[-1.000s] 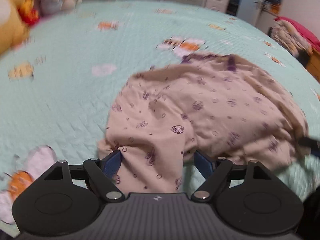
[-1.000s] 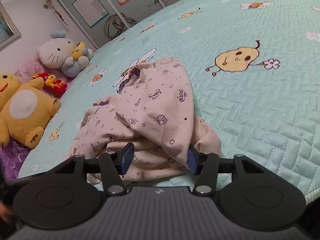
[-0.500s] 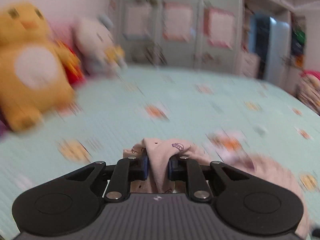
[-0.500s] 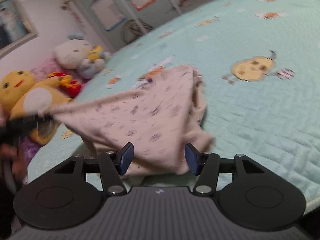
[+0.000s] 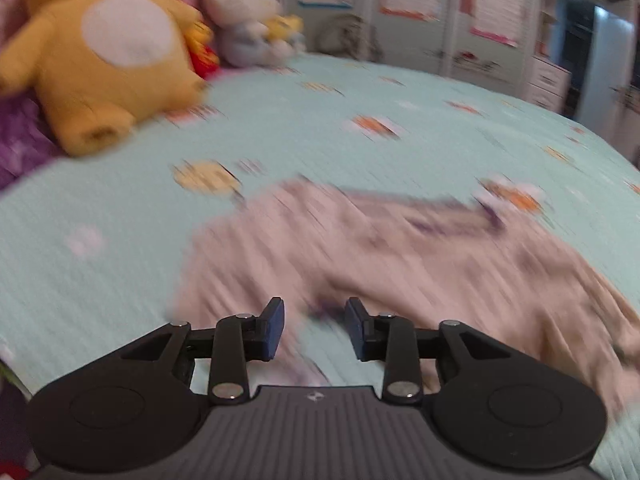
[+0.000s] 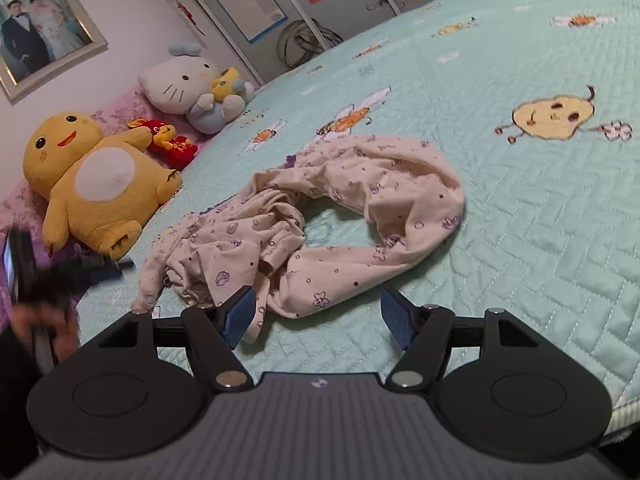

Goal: Fold clothes

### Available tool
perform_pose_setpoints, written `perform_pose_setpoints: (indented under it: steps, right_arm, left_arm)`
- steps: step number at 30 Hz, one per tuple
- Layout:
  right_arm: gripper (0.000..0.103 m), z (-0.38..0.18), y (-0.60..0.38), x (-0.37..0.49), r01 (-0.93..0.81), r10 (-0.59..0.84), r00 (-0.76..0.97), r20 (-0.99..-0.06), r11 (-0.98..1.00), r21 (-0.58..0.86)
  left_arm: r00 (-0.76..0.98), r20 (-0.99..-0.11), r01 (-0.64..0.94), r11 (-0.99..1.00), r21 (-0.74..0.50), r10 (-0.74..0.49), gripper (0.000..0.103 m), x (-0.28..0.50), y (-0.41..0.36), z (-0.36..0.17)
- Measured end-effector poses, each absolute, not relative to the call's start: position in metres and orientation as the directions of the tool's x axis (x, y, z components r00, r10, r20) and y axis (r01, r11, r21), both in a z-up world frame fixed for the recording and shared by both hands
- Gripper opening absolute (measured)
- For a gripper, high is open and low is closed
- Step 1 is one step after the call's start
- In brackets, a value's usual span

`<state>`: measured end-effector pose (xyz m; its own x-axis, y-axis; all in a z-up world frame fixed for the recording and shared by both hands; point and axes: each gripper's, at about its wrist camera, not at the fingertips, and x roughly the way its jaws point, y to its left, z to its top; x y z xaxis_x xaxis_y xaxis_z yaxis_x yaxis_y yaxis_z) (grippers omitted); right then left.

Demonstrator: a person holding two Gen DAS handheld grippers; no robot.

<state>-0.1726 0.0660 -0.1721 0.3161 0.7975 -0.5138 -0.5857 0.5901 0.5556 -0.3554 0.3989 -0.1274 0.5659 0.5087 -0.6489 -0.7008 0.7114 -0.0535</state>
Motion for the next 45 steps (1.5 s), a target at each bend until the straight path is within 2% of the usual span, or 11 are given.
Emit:
perform_pose_setpoints:
  steps: [3,14,15,17,23,25,27,29,35,43,45]
  right_arm:
    - [0.069,-0.174,0.069,-0.176,-0.59,0.803,0.303,-0.514,0.581,0.561]
    - [0.066,-0.198,0.09,-0.143,-0.414,0.783,0.278,-0.556,0.62,0.666]
    - [0.062,-0.201,0.096,-0.14,-0.42,0.787,0.27,-0.554,0.614,0.668]
    - [0.003,-0.206,0.108,-0.132,-0.43,0.771,0.254,-0.584,0.631,0.646]
    - [0.003,-0.13,0.057,-0.109,-0.402,0.541,0.681,-0.494,0.84,0.366]
    - [0.009,-0.096,0.036,-0.108,-0.33,0.38,0.818,-0.432,0.925,0.189]
    - [0.028,-0.079,0.017,-0.104,-0.292,0.35,0.824,-0.445,0.936,0.196]
    - [0.051,-0.076,0.003,-0.115,-0.282,0.374,0.825,-0.423,0.922,0.267]
    - [0.055,-0.113,0.068,-0.173,-0.556,0.637,0.602,-0.481,0.767,0.32]
    - [0.052,-0.173,0.191,-0.239,-0.837,0.695,0.319,-0.645,0.526,0.153]
    - [0.012,-0.183,0.2,-0.227,-0.815,0.66,0.332,-0.674,0.561,0.148]
  left_arm:
    - [0.609,-0.662,-0.649,0.755,-0.099,0.436,0.054,-0.349,0.382,-0.138]
    - [0.632,-0.684,-0.618,0.77,-0.159,0.365,0.055,-0.332,0.367,-0.153]
    - [0.63,-0.686,-0.619,0.769,-0.16,0.365,0.055,-0.333,0.367,-0.153]
    - [0.63,-0.686,-0.618,0.77,-0.159,0.365,0.055,-0.336,0.366,-0.151]
    - [0.643,-0.678,-0.613,0.77,-0.178,0.355,0.055,-0.342,0.369,-0.146]
    - [0.656,-0.669,-0.609,0.769,-0.196,0.349,0.055,-0.341,0.37,-0.145]
    - [0.664,-0.664,-0.607,0.767,-0.208,0.345,0.056,-0.338,0.371,-0.146]
    - [0.665,-0.665,-0.609,0.763,-0.219,0.34,0.056,-0.335,0.371,-0.147]
    - [0.666,-0.664,-0.61,0.76,-0.223,0.34,0.057,-0.343,0.372,-0.145]
    - [0.658,-0.665,-0.632,0.739,-0.234,0.353,0.059,-0.36,0.378,-0.145]
    - [0.657,-0.667,-0.634,0.736,-0.236,0.352,0.059,-0.363,0.377,-0.145]
